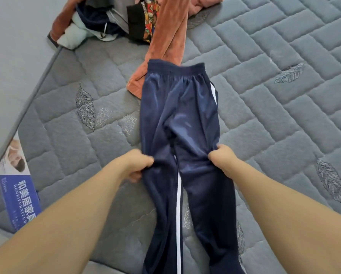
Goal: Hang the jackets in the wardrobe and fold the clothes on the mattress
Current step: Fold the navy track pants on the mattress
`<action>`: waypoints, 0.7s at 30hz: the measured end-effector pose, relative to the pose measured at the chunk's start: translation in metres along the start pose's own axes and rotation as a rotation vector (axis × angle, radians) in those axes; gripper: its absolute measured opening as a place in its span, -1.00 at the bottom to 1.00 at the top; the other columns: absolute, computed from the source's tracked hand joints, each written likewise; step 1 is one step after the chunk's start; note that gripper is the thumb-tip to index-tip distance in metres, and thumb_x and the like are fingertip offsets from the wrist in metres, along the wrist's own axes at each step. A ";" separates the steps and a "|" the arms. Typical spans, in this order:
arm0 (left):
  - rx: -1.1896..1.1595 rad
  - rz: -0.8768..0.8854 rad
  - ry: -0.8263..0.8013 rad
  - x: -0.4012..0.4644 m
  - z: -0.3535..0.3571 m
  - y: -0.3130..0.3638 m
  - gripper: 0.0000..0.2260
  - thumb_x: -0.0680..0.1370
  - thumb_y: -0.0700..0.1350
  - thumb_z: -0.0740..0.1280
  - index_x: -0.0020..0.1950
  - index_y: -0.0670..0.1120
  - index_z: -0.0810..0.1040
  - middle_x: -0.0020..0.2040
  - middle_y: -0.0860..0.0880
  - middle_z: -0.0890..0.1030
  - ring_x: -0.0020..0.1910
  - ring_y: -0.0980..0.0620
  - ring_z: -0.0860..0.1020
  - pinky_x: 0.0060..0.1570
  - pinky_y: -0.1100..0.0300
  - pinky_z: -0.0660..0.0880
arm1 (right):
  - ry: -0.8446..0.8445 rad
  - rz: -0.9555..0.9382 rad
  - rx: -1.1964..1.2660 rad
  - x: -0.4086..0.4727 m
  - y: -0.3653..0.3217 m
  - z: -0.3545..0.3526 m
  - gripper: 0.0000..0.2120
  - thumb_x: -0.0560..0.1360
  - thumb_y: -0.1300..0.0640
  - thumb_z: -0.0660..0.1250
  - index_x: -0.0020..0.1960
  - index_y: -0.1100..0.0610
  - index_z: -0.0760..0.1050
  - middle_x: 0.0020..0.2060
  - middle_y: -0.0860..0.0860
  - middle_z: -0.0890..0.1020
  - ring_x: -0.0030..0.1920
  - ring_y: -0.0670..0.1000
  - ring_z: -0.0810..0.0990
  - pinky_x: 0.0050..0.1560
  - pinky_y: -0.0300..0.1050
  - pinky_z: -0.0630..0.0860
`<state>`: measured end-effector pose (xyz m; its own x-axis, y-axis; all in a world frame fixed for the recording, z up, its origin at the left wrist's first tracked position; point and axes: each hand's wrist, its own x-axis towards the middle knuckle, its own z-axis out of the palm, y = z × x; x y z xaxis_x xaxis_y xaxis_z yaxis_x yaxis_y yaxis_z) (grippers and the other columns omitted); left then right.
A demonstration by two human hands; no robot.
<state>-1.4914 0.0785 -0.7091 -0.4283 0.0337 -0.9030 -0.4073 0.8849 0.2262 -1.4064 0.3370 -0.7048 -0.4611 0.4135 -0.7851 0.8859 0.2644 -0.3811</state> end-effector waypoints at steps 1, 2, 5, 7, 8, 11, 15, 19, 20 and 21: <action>0.268 -0.154 -0.138 -0.007 -0.011 -0.012 -0.90 0.51 -0.12 0.29 -0.08 -0.16 0.48 -0.32 -0.11 0.51 -0.52 -0.03 0.49 -0.35 0.16 0.52 | -0.071 0.052 -0.229 -0.003 0.000 -0.003 -0.69 0.53 0.27 0.18 0.25 0.25 0.46 0.20 0.19 0.53 0.17 0.21 0.53 0.10 -0.08 0.46; 0.471 -0.267 -0.258 -0.012 -0.021 -0.022 -0.89 0.52 -0.12 0.28 -0.09 -0.16 0.47 -0.30 -0.11 0.52 -0.46 -0.04 0.52 -0.31 0.13 0.52 | -0.152 0.083 -0.406 -0.006 -0.002 -0.007 -0.76 0.54 0.26 0.17 0.17 0.24 0.47 0.15 0.19 0.51 0.11 0.19 0.52 0.02 -0.11 0.45; 0.302 -0.145 -0.177 -0.008 -0.045 -0.027 -0.92 0.48 -0.14 0.30 -0.08 -0.12 0.49 -0.29 -0.10 0.54 -0.44 -0.04 0.49 -0.36 0.23 0.39 | -0.245 0.130 -0.254 -0.002 -0.017 -0.022 -0.92 0.46 0.21 0.26 -0.09 0.22 0.48 -0.16 0.15 0.54 -0.21 0.13 0.50 -0.27 -0.16 0.37; -0.300 0.061 0.011 0.003 -0.054 -0.010 -0.98 0.49 -0.10 0.30 -0.12 -0.03 0.50 -0.31 -0.05 0.52 -0.44 0.02 0.44 -0.40 0.28 0.32 | -0.194 0.147 0.144 0.009 -0.032 -0.028 -0.79 0.45 0.09 0.34 0.01 0.20 0.53 -0.24 0.09 0.62 -0.27 0.11 0.58 -0.26 -0.14 0.46; -0.541 0.138 0.058 0.006 -0.057 0.002 -0.95 0.52 -0.08 0.29 -0.12 -0.03 0.52 -0.29 -0.02 0.57 -0.40 0.05 0.50 -0.39 0.29 0.38 | -0.177 0.117 0.273 0.017 -0.040 -0.029 -0.72 0.45 0.05 0.38 0.08 0.19 0.55 -0.17 0.08 0.66 -0.19 0.11 0.64 -0.16 -0.10 0.55; -0.933 0.237 -0.064 0.016 -0.055 0.029 -0.82 0.58 -0.01 0.30 0.08 -0.04 0.64 -0.05 -0.03 0.72 -0.13 0.02 0.69 -0.20 0.22 0.58 | -0.151 -0.013 0.410 0.029 -0.063 -0.018 -0.65 0.48 0.06 0.45 0.19 0.19 0.55 -0.01 0.12 0.70 -0.04 0.14 0.69 0.01 0.02 0.63; -0.927 0.215 -0.105 0.021 -0.043 0.041 -0.81 0.59 -0.06 0.31 0.18 -0.04 0.58 0.05 -0.10 0.70 -0.01 -0.05 0.66 -0.03 0.10 0.57 | -0.179 -0.079 0.494 0.029 -0.076 0.003 -0.90 0.57 0.11 0.34 0.06 0.08 0.58 -0.11 0.04 0.71 -0.22 -0.01 0.70 -0.37 -0.22 0.57; -0.942 0.402 0.309 -0.002 -0.065 0.083 -0.88 0.59 -0.22 0.22 0.05 -0.08 0.52 0.00 -0.14 0.63 -0.01 -0.06 0.58 -0.01 0.10 0.54 | -0.171 -0.117 0.769 0.020 -0.083 -0.024 -0.88 0.60 0.13 0.32 0.12 0.07 0.54 0.01 0.07 0.70 -0.03 0.08 0.68 -0.13 -0.07 0.60; -0.927 0.433 0.460 -0.011 -0.075 0.104 -0.90 0.59 -0.21 0.21 0.03 -0.09 0.50 0.01 -0.13 0.61 0.00 -0.05 0.54 0.02 0.10 0.51 | -0.153 -0.135 0.834 0.018 -0.085 -0.039 -0.85 0.60 0.13 0.32 0.16 0.07 0.54 0.03 0.08 0.69 -0.01 0.09 0.68 -0.10 -0.03 0.60; -0.896 0.460 0.592 -0.019 -0.087 0.130 -0.87 0.61 -0.19 0.20 0.09 -0.14 0.50 0.07 -0.14 0.58 0.02 -0.05 0.51 0.06 0.11 0.49 | -0.121 -0.162 0.895 0.015 -0.089 -0.057 -0.82 0.59 0.13 0.32 0.20 0.09 0.52 0.04 0.09 0.69 0.01 0.09 0.68 -0.07 0.00 0.62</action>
<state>-1.6063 0.1525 -0.6306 -0.8963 -0.1655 -0.4115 -0.4386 0.1929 0.8777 -1.4949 0.3698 -0.6551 -0.6194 0.3224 -0.7158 0.5424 -0.4834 -0.6871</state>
